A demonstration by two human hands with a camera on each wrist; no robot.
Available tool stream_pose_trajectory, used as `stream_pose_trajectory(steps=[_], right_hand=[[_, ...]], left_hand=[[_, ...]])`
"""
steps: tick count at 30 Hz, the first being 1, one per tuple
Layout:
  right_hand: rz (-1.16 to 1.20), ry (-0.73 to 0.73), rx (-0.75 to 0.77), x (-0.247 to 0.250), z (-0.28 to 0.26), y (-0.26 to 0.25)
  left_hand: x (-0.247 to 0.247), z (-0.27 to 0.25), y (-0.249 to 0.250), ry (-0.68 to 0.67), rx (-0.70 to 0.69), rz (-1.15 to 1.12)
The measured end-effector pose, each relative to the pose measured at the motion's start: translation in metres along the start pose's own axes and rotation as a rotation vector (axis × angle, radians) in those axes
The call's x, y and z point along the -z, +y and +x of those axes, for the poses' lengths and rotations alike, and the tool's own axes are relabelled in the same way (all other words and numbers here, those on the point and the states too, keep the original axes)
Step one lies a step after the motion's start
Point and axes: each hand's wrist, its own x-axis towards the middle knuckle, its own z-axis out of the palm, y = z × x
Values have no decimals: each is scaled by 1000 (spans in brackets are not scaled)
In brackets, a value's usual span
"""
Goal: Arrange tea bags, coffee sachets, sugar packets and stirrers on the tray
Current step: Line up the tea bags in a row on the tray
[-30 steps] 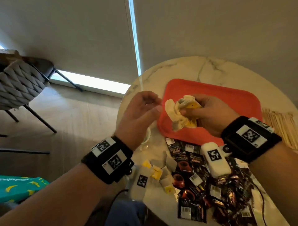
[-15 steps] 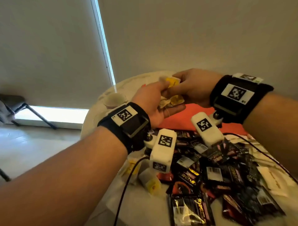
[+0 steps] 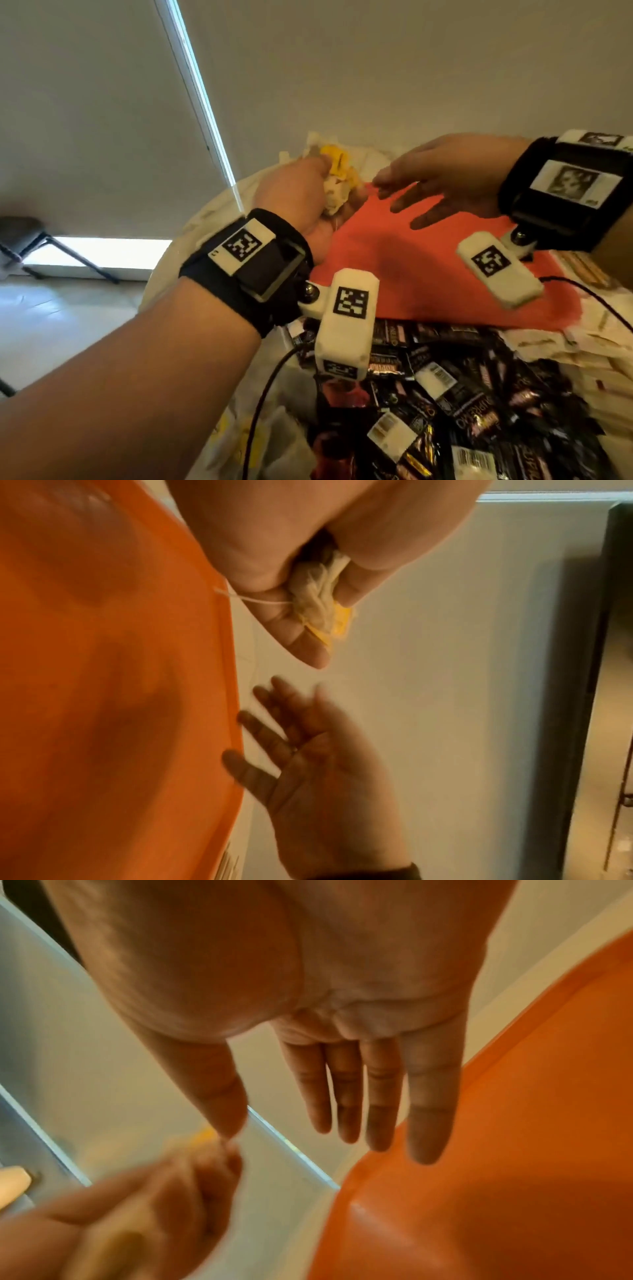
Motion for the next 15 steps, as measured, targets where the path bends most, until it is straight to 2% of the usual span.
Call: stream_pose_trajectory(steps=[1,5,6,10,15], right_hand=[[-99,1,-30,1,4,2],[-889,-62,-57,-13,10,21],[-1017,-85,-63,-18,9,29],[-1121,-185,-112,-23,16,61],[-1187,-183,-85,-24,5,63]], left_hand=[[-1,-2,3,-12,9,-8],[4,-21,-1,-63,70,-17],[6,-26,-4,-84,78,-25],[14,-46,-10,-126,56,-44],[24,-64,-14,-183,116,-169]])
